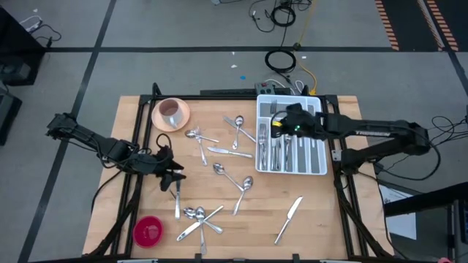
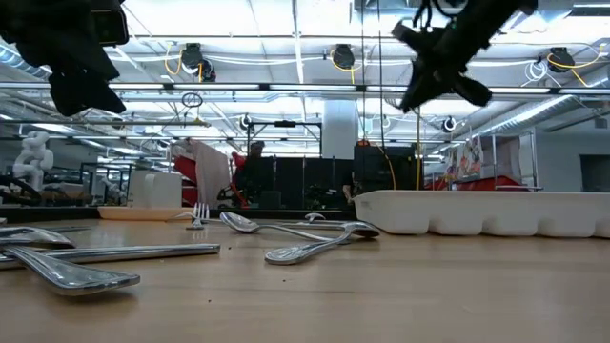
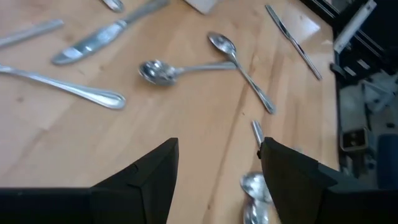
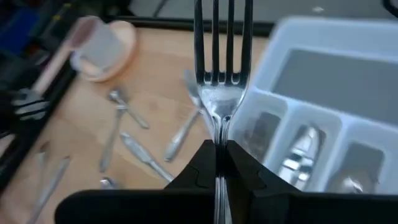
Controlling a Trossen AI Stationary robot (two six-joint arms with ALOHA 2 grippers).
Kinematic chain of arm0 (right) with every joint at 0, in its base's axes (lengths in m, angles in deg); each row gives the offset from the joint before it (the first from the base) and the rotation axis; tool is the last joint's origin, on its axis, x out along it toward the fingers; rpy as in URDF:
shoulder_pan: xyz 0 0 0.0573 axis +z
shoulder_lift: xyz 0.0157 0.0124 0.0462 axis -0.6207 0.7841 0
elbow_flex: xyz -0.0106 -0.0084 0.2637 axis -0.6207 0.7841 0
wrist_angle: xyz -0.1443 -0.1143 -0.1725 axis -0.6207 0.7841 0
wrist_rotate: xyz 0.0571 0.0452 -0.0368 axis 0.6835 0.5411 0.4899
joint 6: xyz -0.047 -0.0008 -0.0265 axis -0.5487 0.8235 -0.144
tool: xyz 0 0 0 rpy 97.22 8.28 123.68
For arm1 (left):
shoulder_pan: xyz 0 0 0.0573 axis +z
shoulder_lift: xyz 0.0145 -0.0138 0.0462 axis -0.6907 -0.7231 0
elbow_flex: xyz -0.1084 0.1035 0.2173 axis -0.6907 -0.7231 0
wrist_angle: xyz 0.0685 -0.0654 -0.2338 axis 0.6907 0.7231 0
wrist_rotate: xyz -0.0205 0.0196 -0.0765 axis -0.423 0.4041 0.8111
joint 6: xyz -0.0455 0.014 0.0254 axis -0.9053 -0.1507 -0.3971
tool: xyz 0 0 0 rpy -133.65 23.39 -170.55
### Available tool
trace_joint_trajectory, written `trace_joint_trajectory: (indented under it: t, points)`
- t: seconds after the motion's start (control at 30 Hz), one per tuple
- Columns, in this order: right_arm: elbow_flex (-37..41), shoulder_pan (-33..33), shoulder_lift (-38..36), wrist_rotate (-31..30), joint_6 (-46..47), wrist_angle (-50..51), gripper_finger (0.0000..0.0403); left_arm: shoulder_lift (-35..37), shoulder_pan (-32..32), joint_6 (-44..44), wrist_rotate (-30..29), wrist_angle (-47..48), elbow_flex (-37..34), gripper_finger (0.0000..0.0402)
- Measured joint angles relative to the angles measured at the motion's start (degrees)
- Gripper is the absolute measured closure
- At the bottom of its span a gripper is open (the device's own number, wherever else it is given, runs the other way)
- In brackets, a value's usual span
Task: Sort silverware
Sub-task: Put the bottom silver fork into the white silverware tray
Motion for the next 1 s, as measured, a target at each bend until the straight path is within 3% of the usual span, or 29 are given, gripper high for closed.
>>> trace_joint_trajectory:
  t: [0.17,0.43,1.0]
  points:
    - [4.36,0.78,3.77,-0.44,7.31,-5.88,0.0403,-0.02,-0.02,-0.01,-2.45,-0.04,0.00,0.0173]
    - [4.73,2.04,13.96,-0.34,12.95,-13.67,0.0402,-0.03,0.00,-0.17,-3.34,-0.06,0.00,0.0173]
    - [4.73,2.35,25.61,-0.36,16.41,-15.08,0.0402,-0.04,0.00,-1.68,-4.08,-0.06,0.00,0.0173]
